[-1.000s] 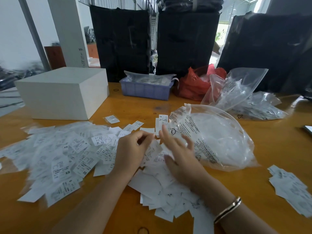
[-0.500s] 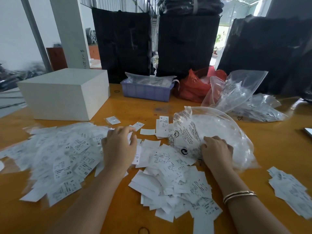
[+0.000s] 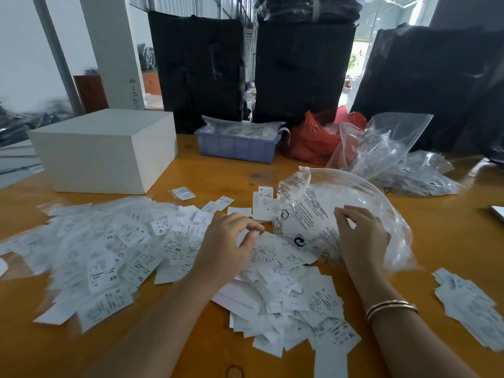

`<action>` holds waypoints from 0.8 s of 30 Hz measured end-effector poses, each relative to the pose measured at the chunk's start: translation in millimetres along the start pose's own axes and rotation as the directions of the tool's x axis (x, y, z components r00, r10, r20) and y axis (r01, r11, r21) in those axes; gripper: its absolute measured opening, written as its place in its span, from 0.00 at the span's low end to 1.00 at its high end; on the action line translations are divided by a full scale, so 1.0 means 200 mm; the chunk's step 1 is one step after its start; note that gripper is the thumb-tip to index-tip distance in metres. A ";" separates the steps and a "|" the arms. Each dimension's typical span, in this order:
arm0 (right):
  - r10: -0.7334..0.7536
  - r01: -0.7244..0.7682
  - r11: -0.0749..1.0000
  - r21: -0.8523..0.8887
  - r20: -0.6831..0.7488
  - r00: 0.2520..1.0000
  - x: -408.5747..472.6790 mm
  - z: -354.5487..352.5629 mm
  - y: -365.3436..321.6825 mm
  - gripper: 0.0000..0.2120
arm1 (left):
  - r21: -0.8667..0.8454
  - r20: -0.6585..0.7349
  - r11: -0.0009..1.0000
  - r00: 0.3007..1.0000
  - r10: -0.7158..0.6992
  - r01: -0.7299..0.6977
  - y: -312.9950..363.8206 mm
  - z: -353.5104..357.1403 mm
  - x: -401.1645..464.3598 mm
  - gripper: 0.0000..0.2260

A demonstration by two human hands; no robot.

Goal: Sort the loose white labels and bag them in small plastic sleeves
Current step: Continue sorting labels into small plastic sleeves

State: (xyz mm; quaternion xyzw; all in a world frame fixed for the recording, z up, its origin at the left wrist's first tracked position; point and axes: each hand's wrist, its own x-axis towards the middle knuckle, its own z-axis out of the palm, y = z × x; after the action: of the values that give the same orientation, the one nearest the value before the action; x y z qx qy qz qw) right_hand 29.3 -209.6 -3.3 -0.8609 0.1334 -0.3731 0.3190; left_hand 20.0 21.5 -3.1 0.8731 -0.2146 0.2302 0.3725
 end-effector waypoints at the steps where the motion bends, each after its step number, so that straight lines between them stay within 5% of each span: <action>1: -0.051 0.054 0.996 0.074 -0.033 0.998 -0.01 -0.01 -0.02 0.08 | -0.028 -0.011 0.999 1.000 -0.019 0.019 0.00 0.00 0.00 0.07; 4: -0.214 0.219 0.945 0.244 -0.048 0.976 -0.07 -0.04 -0.11 0.03 | -0.162 -0.039 0.983 0.995 -0.091 0.084 0.00 -0.01 0.01 0.07; 7: -0.301 0.174 0.865 0.471 0.208 0.931 -0.15 -0.04 -0.21 0.04 | -0.279 0.052 0.951 0.991 -0.124 0.134 0.00 -0.03 0.02 0.08; 10: -0.375 0.154 0.845 0.512 0.362 0.853 -0.21 -0.01 -0.26 0.07 | -0.339 0.174 0.933 0.982 -0.066 0.123 0.02 -0.04 0.01 0.17; 19: -0.287 -0.022 0.833 0.553 0.466 0.837 -0.22 0.03 -0.26 0.07 | -0.409 0.095 0.889 0.978 -0.183 0.206 0.00 0.00 0.02 0.03; 22: -0.382 0.259 0.922 0.289 0.561 0.734 -0.23 0.06 -0.25 0.15 | -0.522 -0.018 0.814 0.951 -0.310 0.255 -0.01 -0.01 0.02 0.03; 24: -0.515 0.554 0.818 0.154 0.626 0.586 -0.25 0.08 -0.24 0.20 | -0.577 -0.056 0.769 0.925 -0.375 0.277 -0.01 -0.02 0.03 0.02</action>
State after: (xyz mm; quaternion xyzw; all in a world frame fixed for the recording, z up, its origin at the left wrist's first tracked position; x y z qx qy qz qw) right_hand 6.9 -142.7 -8.2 -0.9430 -0.2380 -0.1298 0.1929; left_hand 25.4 24.0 1.0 0.7268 -0.0851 0.1614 0.6621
